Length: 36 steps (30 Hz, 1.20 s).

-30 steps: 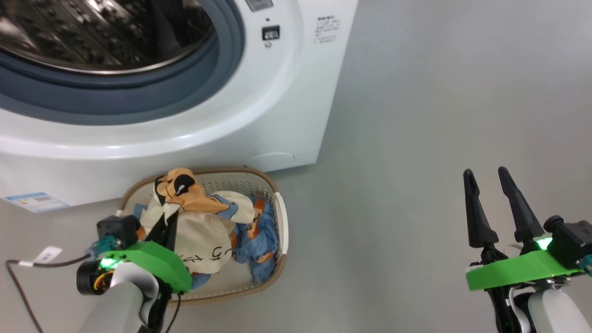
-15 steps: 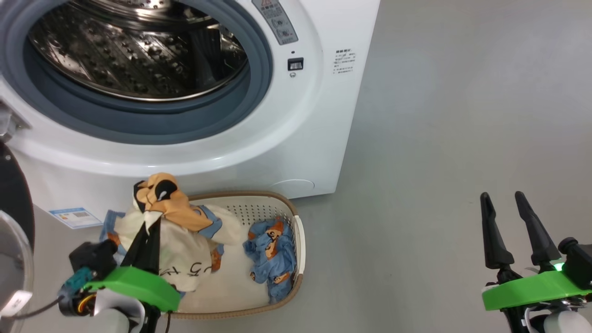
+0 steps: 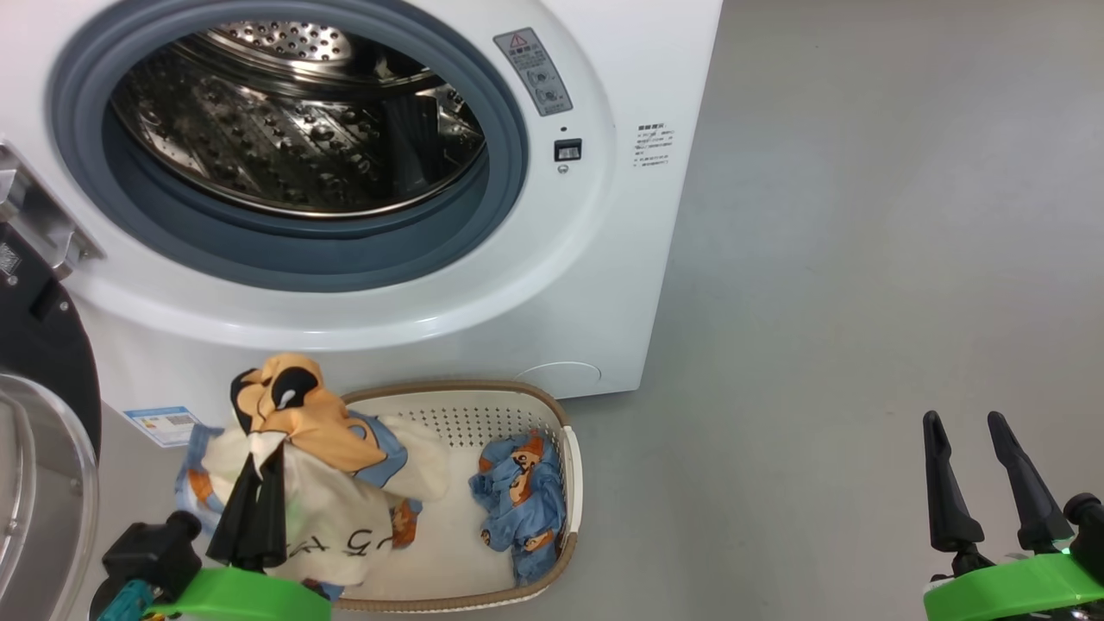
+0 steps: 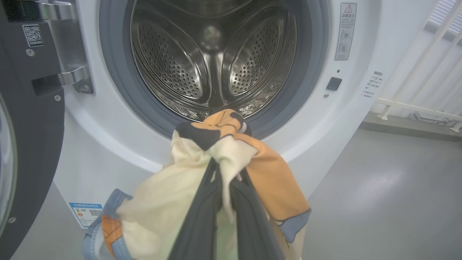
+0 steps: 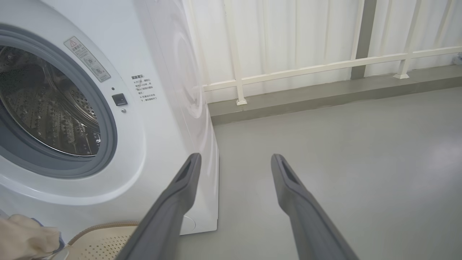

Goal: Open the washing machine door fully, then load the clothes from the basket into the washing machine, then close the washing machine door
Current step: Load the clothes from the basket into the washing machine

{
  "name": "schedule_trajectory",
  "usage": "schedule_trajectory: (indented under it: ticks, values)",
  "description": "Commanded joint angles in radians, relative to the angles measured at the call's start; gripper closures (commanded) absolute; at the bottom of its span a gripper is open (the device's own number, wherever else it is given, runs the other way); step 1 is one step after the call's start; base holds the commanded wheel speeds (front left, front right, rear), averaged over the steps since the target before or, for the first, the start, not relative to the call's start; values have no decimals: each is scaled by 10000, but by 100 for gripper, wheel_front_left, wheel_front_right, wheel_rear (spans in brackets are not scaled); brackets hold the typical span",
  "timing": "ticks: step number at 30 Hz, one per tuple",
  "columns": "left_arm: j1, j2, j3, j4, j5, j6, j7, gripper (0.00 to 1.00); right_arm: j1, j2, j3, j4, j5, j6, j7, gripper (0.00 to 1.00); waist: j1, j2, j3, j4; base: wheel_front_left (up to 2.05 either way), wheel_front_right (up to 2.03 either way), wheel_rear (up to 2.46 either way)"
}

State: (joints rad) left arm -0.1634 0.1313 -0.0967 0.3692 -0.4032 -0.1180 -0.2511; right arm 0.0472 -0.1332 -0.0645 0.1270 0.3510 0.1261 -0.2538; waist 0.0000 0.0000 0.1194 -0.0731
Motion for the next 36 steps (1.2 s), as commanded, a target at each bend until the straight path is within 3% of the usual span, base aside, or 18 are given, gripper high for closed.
schedule_trajectory:
  ticks: [1, 18, 28, 36]
  values:
    - [43, 94, 420, -521, 141, 63, -106, 100, 33, -207, 149, -263, -143, 46, -80, 0, 0, 0, -35, 47, 0, 0, 0]
    - [-179, -142, 890, -1299, 262, -17, -106, 100, -168, -160, 224, -357, -167, 46, -80, 0, 0, 0, 499, -30, 0, 0, 0]
    - [-2415, 282, 949, -1341, 325, -37, -10, 100, -558, 35, 324, -345, -187, 46, -80, 0, 0, 0, 1112, -77, 0, 0, 0]
    - [-4718, 598, 860, -154, 294, -36, 284, 100, -903, 132, 548, -295, -175, 46, -80, 0, 0, 0, 1414, -271, 0, 0, 0]
